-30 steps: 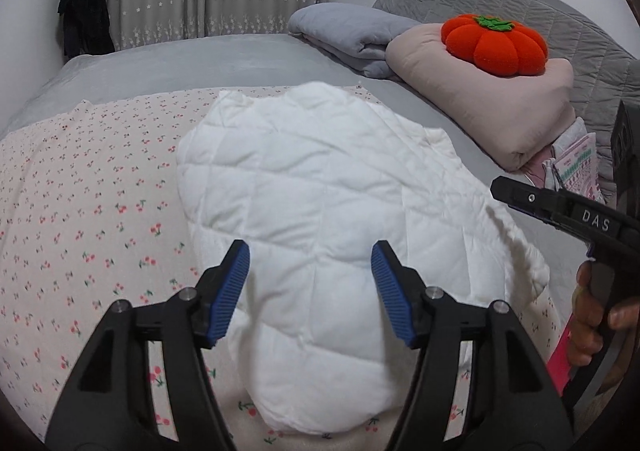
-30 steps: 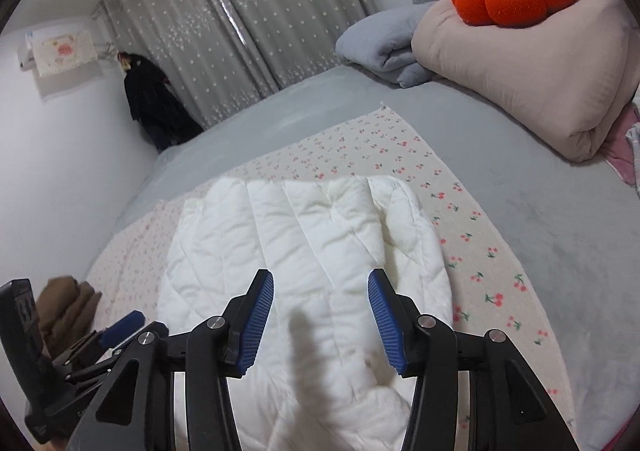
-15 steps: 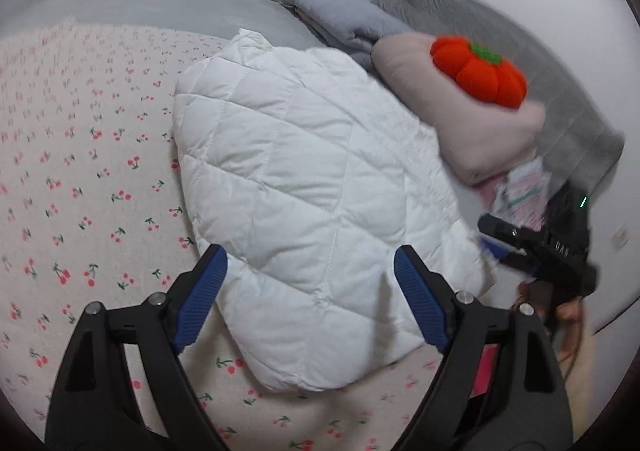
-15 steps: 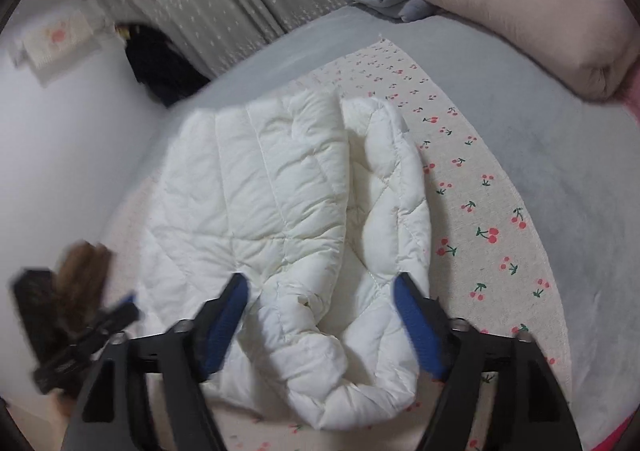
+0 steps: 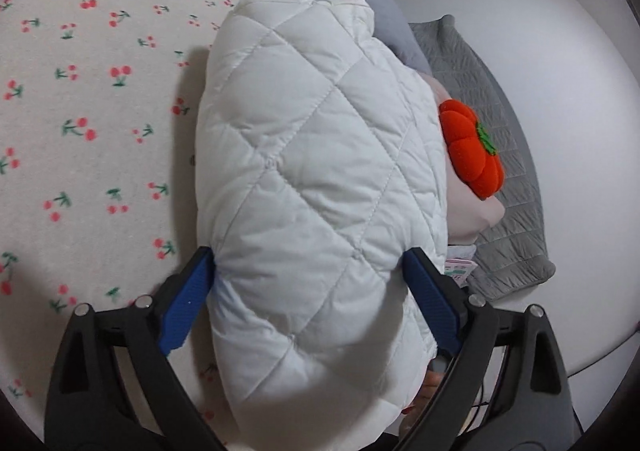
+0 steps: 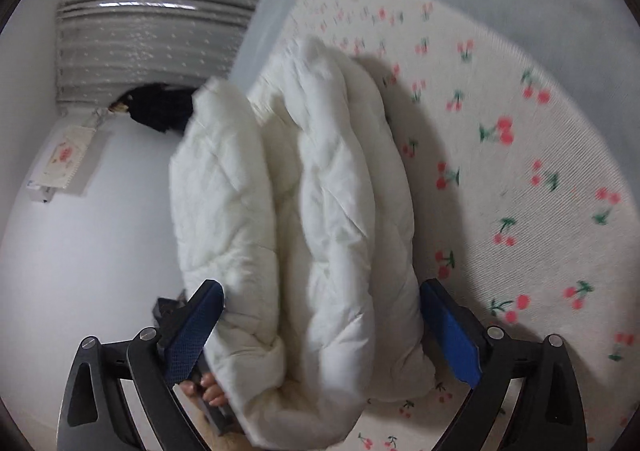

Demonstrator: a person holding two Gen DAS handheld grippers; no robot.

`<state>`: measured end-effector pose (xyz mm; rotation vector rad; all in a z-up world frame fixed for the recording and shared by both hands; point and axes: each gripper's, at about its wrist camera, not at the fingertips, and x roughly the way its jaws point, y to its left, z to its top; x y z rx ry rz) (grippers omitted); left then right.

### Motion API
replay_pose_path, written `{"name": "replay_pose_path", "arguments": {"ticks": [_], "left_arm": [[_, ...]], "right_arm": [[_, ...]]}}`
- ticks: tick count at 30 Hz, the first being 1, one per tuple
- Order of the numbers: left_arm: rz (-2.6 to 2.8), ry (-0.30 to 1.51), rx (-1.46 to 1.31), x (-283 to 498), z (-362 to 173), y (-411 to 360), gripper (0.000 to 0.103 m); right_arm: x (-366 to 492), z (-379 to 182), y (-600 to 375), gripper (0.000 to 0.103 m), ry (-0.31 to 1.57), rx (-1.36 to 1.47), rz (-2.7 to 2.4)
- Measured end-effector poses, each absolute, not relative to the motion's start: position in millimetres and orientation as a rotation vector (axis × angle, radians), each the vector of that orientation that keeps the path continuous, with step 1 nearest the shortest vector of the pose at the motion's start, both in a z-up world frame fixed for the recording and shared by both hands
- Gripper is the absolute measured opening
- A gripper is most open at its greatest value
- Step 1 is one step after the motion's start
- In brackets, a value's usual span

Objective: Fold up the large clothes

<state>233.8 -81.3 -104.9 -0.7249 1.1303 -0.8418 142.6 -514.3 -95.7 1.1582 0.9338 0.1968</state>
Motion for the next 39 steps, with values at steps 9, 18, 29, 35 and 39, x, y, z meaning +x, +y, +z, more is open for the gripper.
{"name": "replay_pose_path", "arguments": {"ticks": [9,18,29,35,39], "left_arm": [[-0.861,1.001,-0.661,219,-79,-84,0.071],[-0.593,0.882,-0.524,221,-59,-14,0.075],[-0.468,0.864,-0.25,181,-33,-21,0.078],[-0.576,0.947,-0.171,154,-29,-45,0.079],[-0.596,0.956,-0.048,144,-34,-57,0.082]], "right_arm": [[163,-80,-482,0.06,0.897,1.016,0.234],[207,-49,-415,0.063,0.84,0.87,0.384],[213,-19,-386,0.09,0.953,0.613,0.153],[173,-2,-367,0.09,0.942,0.444,0.104],[175,-4,-346,0.09,0.958,0.407,0.107]]}}
